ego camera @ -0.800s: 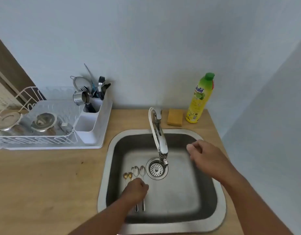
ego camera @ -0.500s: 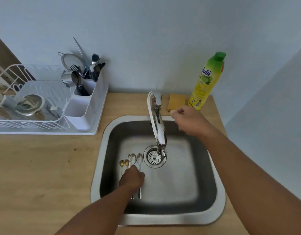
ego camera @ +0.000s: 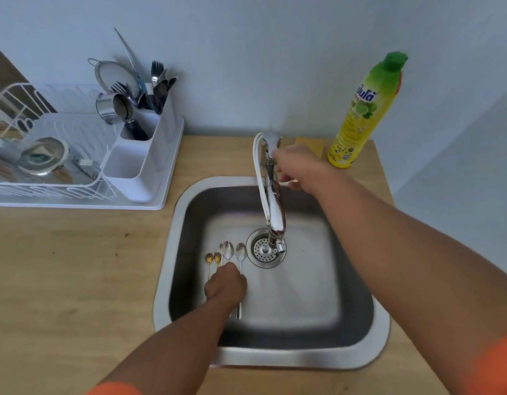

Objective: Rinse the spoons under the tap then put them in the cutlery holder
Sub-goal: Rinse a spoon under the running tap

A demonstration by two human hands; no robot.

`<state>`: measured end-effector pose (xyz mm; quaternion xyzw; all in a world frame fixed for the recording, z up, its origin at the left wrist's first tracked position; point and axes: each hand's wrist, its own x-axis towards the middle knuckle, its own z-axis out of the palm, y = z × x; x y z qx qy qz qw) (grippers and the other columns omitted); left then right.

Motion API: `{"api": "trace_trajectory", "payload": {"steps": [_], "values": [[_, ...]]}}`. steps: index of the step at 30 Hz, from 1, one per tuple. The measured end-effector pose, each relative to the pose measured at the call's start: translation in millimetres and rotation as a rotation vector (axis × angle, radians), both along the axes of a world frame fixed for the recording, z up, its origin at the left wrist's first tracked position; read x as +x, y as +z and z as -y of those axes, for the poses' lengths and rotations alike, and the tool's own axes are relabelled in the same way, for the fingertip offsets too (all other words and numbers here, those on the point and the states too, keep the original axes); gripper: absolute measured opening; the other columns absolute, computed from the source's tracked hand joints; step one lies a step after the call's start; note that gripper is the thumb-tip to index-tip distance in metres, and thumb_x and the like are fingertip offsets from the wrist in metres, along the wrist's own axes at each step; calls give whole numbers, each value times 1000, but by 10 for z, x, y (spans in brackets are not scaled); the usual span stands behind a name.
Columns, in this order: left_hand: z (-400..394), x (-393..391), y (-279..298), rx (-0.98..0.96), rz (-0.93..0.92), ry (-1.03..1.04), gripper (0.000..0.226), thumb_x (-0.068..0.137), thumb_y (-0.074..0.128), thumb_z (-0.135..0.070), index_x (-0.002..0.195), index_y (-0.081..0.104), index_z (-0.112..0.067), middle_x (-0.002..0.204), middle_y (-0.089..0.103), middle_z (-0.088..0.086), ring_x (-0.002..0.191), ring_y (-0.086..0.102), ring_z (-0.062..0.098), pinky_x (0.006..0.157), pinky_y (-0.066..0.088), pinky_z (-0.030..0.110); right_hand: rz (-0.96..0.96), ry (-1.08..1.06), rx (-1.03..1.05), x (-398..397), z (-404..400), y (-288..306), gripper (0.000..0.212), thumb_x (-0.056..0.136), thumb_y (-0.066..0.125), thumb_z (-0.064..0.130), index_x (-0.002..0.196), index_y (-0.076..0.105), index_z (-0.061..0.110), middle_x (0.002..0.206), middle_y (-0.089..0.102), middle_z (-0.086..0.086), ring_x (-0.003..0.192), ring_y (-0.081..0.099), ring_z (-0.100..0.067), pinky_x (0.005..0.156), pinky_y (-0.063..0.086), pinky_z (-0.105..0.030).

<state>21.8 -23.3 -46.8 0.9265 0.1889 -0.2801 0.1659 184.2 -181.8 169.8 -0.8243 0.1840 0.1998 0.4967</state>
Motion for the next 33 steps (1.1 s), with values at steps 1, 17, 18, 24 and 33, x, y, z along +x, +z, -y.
{"api": "trace_trajectory", "payload": {"steps": [1,17,18,24,33], "values": [[3,7,1,-2,-13,5,17,91,52,-25,102,64,-20,114,71,4,101,70,27,75,45,33,-23,-9,22,12,-28,-4,13,92,52,23,88,62,16,77,61,-6,57,55,-18,52,39,-23],[-9,53,51,-66,-140,-137,23,89,56,-41,91,60,-19,95,65,1,83,63,21,70,47,31,-164,6,157,126,91,139,12,94,56,35,93,61,24,75,57,4,58,59,-7,56,33,-21],[-11,45,66,-115,-158,-118,25,89,56,-41,89,62,-17,91,68,1,78,66,21,68,49,30,-154,14,133,132,80,160,12,93,55,35,92,61,24,76,57,3,57,59,-7,57,33,-22],[66,-50,259,-551,-280,191,30,98,55,-25,78,69,-7,50,66,0,34,54,12,43,43,20,94,-111,70,-8,226,116,28,91,57,49,93,67,22,87,62,1,66,58,-15,46,39,-15],[124,-244,511,-956,-457,526,23,100,61,-32,95,73,-13,70,68,-7,53,58,6,44,37,19,-278,77,-141,-1310,421,-1286,34,98,55,32,100,70,1,93,75,-17,69,63,-25,58,41,-29]]}}
